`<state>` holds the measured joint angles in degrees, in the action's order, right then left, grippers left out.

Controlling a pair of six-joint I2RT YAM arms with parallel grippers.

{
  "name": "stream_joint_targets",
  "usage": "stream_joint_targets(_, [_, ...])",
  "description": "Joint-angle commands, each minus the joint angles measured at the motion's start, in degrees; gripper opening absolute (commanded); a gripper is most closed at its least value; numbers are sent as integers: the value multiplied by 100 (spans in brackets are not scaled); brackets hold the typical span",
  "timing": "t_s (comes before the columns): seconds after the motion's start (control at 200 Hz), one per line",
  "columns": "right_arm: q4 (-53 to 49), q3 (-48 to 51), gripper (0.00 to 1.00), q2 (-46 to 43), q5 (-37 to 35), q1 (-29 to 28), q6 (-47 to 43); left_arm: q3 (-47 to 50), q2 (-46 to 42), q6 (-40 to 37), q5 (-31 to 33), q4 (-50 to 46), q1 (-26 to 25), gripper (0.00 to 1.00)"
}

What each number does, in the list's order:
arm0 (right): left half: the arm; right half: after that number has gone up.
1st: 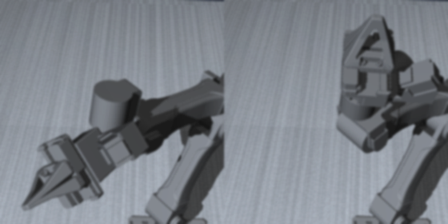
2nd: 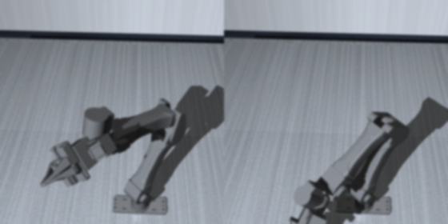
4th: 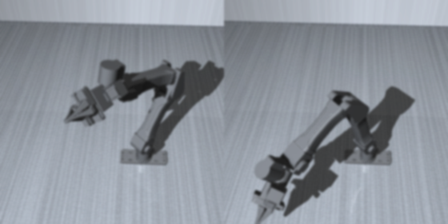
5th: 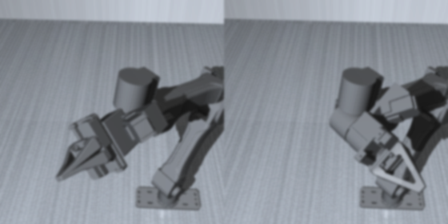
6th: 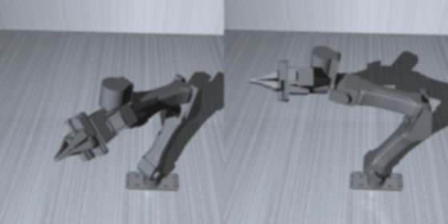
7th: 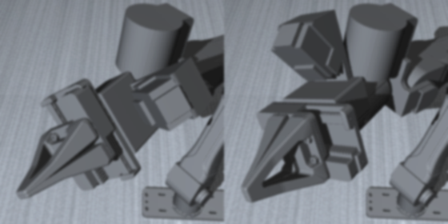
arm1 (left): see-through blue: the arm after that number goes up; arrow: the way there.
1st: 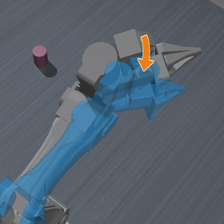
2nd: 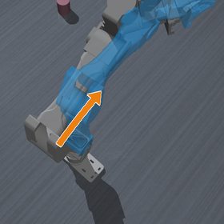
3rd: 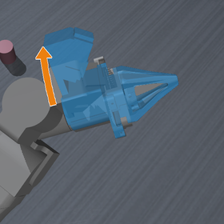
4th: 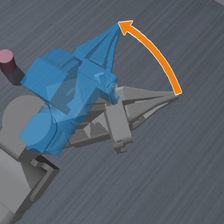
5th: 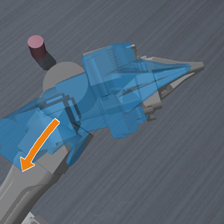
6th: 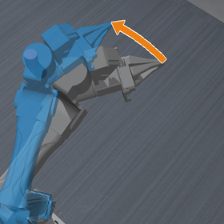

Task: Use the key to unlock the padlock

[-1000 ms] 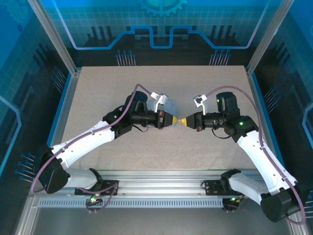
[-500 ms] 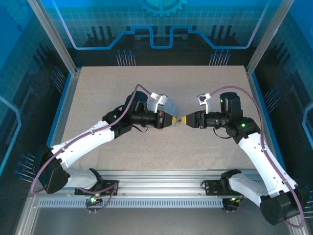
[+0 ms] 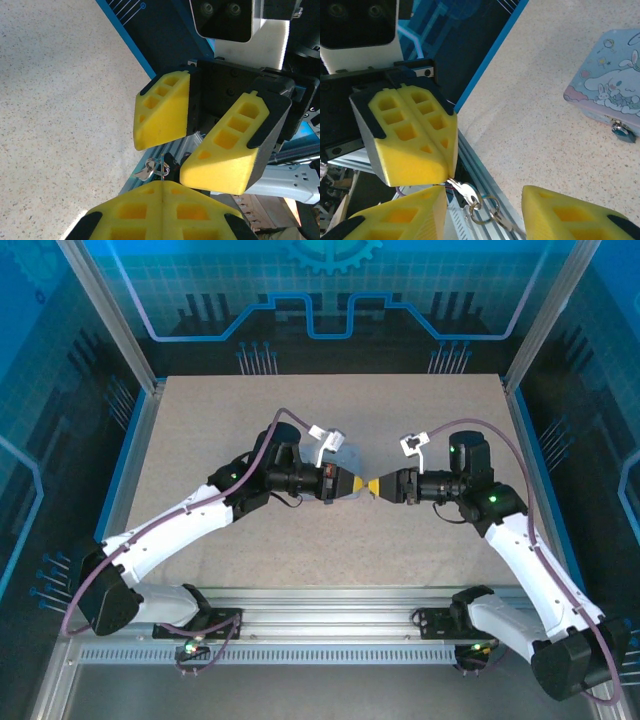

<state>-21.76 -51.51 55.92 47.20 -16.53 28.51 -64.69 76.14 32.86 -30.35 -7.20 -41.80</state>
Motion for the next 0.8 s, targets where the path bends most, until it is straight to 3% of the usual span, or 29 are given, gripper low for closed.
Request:
stream_joint_targets(0.0, [301,79,44,-117,303,36,127,-115,11,-17,-219,173,-20,0])
stream_joint_targets(0.185, [356,79,36,-125,389,36,159,-66,-32,26,-216,217,-20,0])
stream_joint_targets(0.5, [282,75,38,-99,404,6,112,-10,-92,80,-262,350,-16,0])
stream_joint_targets(0.796, [275,62,15,-114,421,-17,78,35,-134,89,-269,357,-19,0])
